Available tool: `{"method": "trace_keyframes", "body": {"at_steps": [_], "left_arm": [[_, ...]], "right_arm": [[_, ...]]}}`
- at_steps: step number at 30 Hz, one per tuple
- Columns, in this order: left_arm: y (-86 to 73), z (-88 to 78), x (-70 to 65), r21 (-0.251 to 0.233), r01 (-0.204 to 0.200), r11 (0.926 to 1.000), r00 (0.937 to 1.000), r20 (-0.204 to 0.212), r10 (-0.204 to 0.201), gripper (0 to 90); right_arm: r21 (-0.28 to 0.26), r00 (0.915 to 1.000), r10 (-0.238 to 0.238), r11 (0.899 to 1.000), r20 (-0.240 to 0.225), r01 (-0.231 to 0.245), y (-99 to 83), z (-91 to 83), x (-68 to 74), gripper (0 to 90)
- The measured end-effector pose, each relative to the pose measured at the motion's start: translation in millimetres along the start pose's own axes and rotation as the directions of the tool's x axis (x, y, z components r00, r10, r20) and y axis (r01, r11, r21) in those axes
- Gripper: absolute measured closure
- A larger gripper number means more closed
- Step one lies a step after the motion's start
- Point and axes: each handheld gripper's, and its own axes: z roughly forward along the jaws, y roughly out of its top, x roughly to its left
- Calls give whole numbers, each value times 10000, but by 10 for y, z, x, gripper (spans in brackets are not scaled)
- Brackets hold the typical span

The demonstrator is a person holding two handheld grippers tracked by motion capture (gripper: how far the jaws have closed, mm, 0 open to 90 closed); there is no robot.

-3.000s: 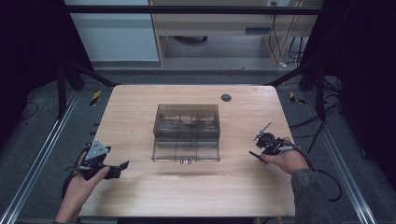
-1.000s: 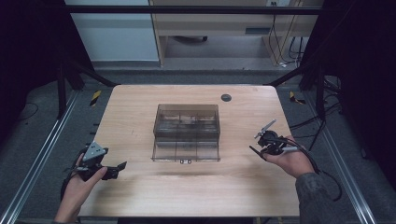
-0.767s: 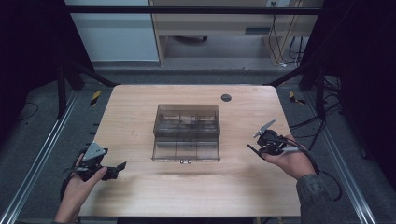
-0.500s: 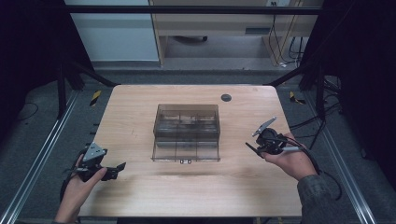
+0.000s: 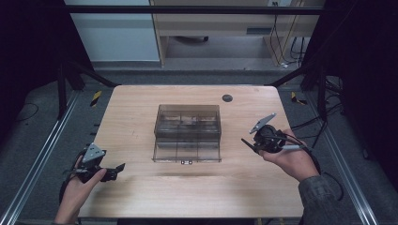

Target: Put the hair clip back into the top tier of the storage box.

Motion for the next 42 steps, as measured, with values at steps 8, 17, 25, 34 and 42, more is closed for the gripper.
{"method": "trace_keyframes", "body": {"at_steps": [8,17,25,34,42], "left_arm": [[-17,4,0,37,41,10000,10000,-1,-41,56],[-29,-13,14,35,83,10000,10000,-40,-83,56],[-29,-19,15,35,63,10000,10000,-25,-63,56],[-35,-24,24,5,89,10000,9999,-49,-89,56],[-40,-36,32,-2,138,9999,9999,-72,-138,56]], "right_arm": [[-342,9997,-235,9991,34,236,157,-120,104,806],[-423,9986,-528,9977,48,529,337,-222,274,806],[-468,9958,-910,9948,-72,905,501,-238,406,806],[-478,9933,-1117,9928,-283,1102,649,-190,543,806],[-479,9891,-1387,9895,-485,1364,799,-120,661,806]]}}
